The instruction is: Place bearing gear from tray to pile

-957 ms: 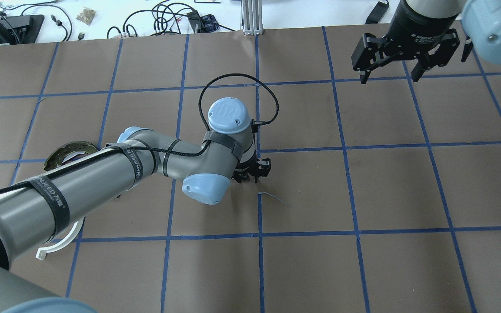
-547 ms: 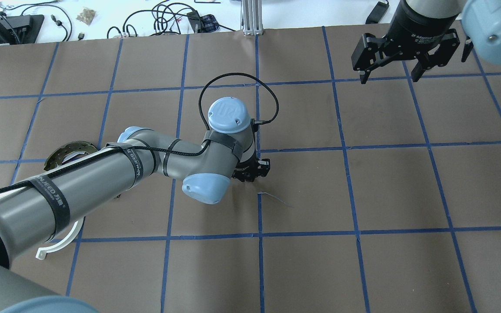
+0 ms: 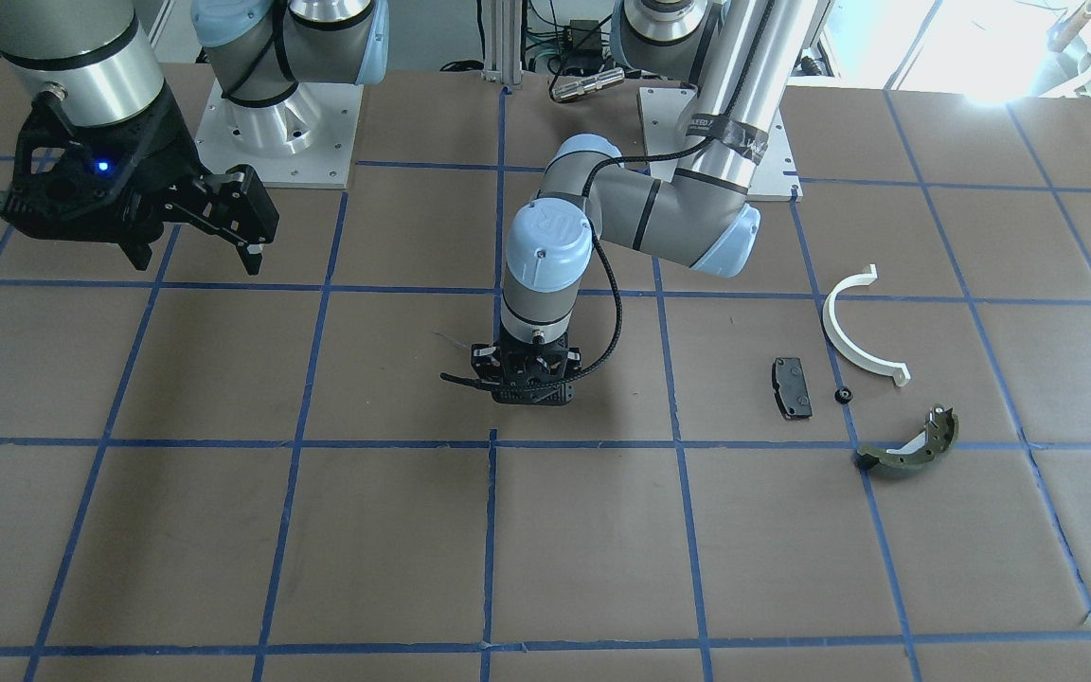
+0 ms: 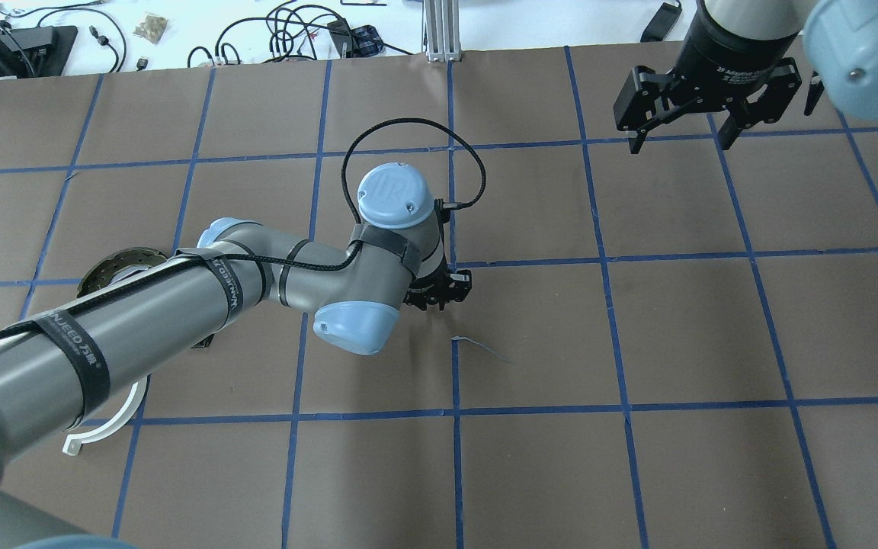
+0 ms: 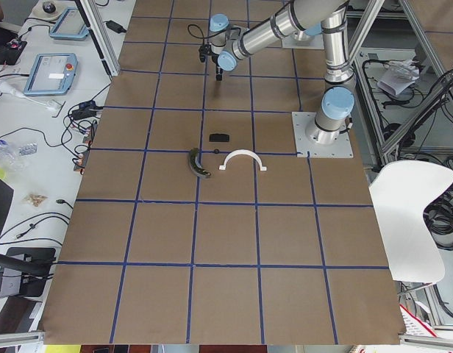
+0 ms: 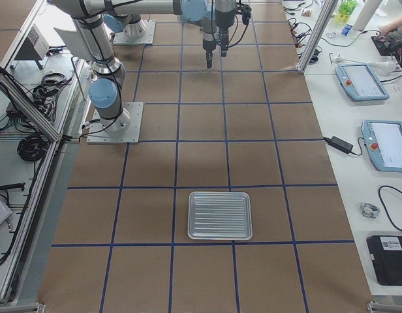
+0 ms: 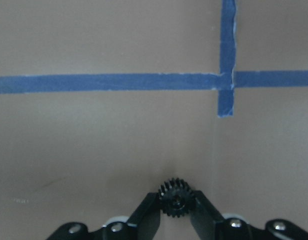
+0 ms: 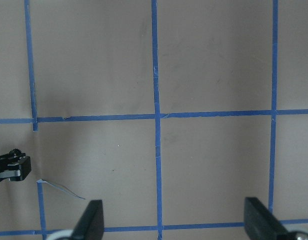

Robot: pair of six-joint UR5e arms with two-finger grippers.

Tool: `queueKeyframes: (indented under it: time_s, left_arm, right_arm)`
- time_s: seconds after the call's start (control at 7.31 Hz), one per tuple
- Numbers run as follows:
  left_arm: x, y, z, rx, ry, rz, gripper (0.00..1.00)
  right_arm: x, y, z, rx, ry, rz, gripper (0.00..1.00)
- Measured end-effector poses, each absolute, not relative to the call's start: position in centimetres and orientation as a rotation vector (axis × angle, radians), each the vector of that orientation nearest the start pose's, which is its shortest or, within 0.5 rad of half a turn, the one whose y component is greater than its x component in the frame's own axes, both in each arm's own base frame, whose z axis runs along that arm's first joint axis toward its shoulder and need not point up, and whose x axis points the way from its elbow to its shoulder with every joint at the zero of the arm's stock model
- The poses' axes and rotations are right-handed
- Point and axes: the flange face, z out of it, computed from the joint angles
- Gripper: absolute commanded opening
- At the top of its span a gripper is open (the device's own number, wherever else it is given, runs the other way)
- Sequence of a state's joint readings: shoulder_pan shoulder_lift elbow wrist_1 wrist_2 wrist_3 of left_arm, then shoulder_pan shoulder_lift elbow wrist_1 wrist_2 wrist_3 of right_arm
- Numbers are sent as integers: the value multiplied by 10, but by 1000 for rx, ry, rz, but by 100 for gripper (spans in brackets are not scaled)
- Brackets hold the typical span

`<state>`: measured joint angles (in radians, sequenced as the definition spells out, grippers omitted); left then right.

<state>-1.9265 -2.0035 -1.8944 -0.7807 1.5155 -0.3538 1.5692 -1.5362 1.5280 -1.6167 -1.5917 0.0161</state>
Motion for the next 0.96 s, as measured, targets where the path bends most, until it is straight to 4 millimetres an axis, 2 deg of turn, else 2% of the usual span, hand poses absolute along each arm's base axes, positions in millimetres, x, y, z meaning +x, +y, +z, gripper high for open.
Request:
queueKeyframes:
  time_s: [0.14,0.41,0.68,0.96]
  left_arm:
    - [-313,-492,191,24,3208,-40,12]
    - [-264,-516,201,100,3202,-56,11]
    - [-196,-536,214,166,3171,-32,10]
    - [-120,-543,226,214,3133,-2,9]
  right_arm:
    - [130,-512,496,28,3161,-85,100]
    - [131,-512,496,28,3160,-83,100]
    - [131,-512,495,28,3160,-83,100]
    - [131,-512,495,29,3160,-82,100]
